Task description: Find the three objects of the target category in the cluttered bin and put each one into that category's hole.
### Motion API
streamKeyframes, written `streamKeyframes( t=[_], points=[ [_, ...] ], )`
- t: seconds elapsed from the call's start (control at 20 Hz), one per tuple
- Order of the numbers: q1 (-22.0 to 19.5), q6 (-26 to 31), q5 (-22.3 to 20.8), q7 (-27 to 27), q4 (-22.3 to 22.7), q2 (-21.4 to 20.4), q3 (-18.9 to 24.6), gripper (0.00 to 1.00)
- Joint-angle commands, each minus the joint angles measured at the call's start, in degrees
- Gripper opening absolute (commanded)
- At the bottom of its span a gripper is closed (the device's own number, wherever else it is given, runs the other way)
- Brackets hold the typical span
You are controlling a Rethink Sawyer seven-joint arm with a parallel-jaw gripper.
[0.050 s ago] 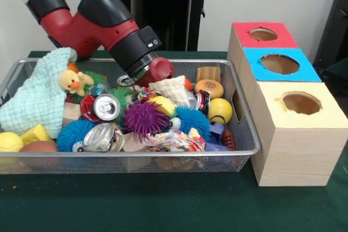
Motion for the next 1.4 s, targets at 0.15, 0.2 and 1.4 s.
streamKeyframes(
  t=[0.15, 0.2, 1.4],
  points=[
    [14.1, -1.1, -2.0, 4.6, 5.8, -1.2, -3.4, 1.00],
    [20.1, -6.8, -2.3, 8.5, 6.1, -8.5, -8.3, 1.00],
    [53.5, 2.2, 19.0, 0.4, 15.8, -44.4, -46.3, 1.00]
  ],
)
